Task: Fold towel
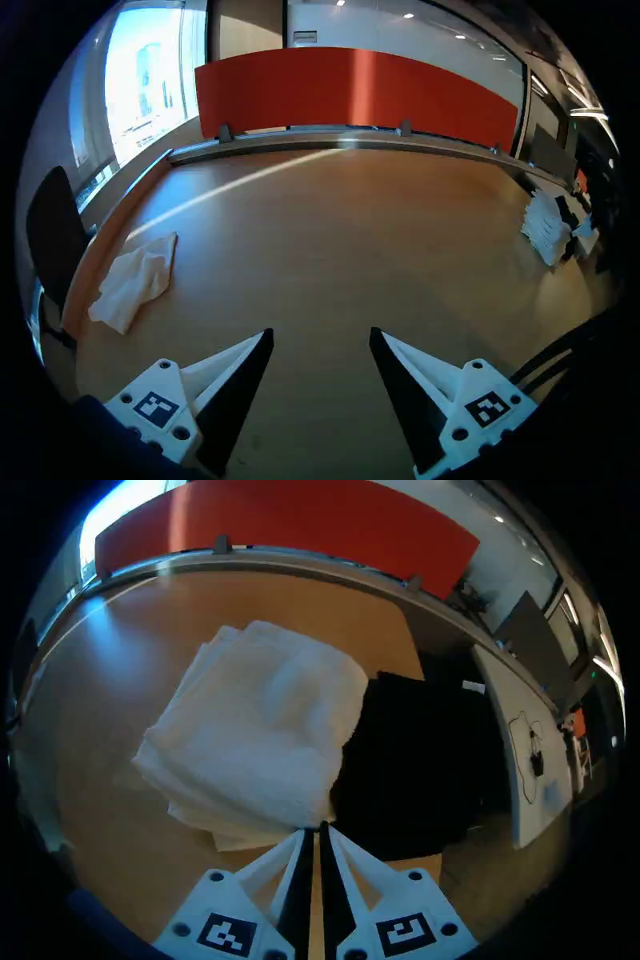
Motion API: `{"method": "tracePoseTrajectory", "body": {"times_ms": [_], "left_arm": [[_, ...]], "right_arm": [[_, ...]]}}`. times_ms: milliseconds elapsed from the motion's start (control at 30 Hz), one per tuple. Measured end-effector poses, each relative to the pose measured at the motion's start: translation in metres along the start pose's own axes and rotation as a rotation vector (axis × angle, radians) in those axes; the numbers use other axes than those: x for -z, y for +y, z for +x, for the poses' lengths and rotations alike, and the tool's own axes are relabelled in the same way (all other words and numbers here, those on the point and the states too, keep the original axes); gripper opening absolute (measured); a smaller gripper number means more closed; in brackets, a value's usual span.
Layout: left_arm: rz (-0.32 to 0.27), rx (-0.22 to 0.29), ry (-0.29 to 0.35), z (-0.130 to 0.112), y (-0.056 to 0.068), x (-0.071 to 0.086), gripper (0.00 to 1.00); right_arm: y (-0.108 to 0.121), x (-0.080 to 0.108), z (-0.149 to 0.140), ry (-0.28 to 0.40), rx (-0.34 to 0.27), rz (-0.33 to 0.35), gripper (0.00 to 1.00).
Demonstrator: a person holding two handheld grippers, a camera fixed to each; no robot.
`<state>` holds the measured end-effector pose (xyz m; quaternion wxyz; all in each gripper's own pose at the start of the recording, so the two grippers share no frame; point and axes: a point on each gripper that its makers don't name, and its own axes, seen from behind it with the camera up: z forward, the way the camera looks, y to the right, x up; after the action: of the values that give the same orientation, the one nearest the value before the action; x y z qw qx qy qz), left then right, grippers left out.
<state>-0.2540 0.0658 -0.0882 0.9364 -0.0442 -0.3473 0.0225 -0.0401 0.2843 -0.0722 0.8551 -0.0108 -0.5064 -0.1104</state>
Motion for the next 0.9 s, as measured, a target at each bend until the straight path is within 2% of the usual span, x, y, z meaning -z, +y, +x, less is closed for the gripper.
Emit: {"method": "tracePoseTrajectory", "body": {"times_ms": [267, 400, 467, 667, 700, 767, 900], "left_arm": [[-0.004, -0.004, -0.002, 0.0, 0.0, -0.001, 0.89], [-0.006, -0.003, -0.001, 0.0, 0.0, -0.001, 0.89], [-0.007, -0.003, -0.001, 0.0, 0.001, -0.001, 0.89], [-0.007, 0.001, -0.001, -0.001, 0.0, -0.001, 0.89], [-0.007, 0.001, -0.001, -0.001, 0.0, -0.001, 0.89], [-0.008, 0.002, 0.0, -0.001, 0.0, -0.001, 0.89], [-0.011, -0.001, 0.0, -0.001, 0.001, -0.002, 0.89]], "right_arm": [[-0.001, 0.004, 0.003, 0.024, -0.007, -0.002, 0.08], [0.001, 0.007, 0.004, 0.032, -0.005, -0.011, 0.14], [0.002, 0.008, 0.004, 0.037, -0.005, -0.017, 0.22], [0.006, 0.013, 0.003, 0.046, -0.008, -0.038, 0.62], [0.006, 0.014, 0.003, 0.049, -0.01, -0.039, 0.66], [0.006, 0.016, 0.003, 0.056, -0.012, -0.039, 0.69], [0.003, 0.02, 0.006, 0.075, -0.022, -0.031, 0.7]]}}
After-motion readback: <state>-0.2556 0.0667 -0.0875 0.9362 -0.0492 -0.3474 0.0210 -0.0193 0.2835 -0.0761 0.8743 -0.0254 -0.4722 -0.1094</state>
